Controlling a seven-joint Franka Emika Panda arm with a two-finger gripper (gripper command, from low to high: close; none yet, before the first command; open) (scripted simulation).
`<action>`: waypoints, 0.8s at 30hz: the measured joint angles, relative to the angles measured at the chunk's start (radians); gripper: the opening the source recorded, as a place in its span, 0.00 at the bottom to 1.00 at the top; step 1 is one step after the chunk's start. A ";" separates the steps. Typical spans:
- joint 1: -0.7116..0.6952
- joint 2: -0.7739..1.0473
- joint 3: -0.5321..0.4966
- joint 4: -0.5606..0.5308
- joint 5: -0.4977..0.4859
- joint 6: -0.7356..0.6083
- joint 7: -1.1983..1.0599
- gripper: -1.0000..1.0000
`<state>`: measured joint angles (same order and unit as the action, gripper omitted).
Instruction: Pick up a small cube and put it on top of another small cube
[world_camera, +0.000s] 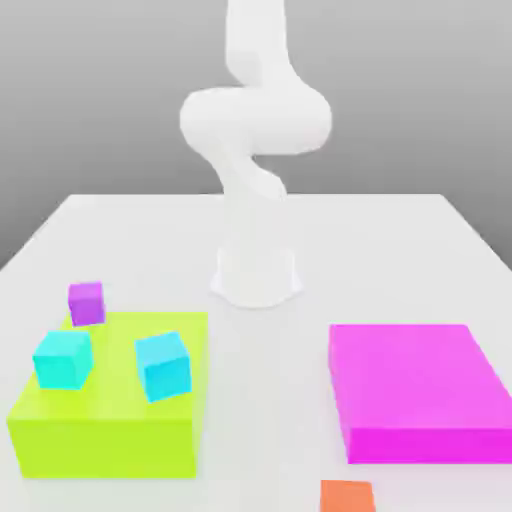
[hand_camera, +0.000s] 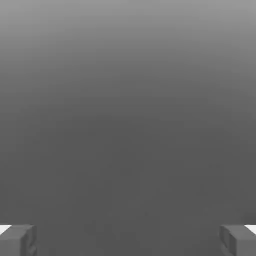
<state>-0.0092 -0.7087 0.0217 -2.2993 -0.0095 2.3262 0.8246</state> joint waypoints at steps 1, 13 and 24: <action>-0.004 0.039 0.009 0.000 -0.005 0.011 0.011 0.50; -0.028 0.477 0.101 0.003 -0.069 0.137 0.143 0.50; 0.007 0.875 0.126 0.006 -0.113 0.252 0.252 0.50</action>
<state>-0.0021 0.1660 0.1481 -2.2930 -0.1227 2.5777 1.0769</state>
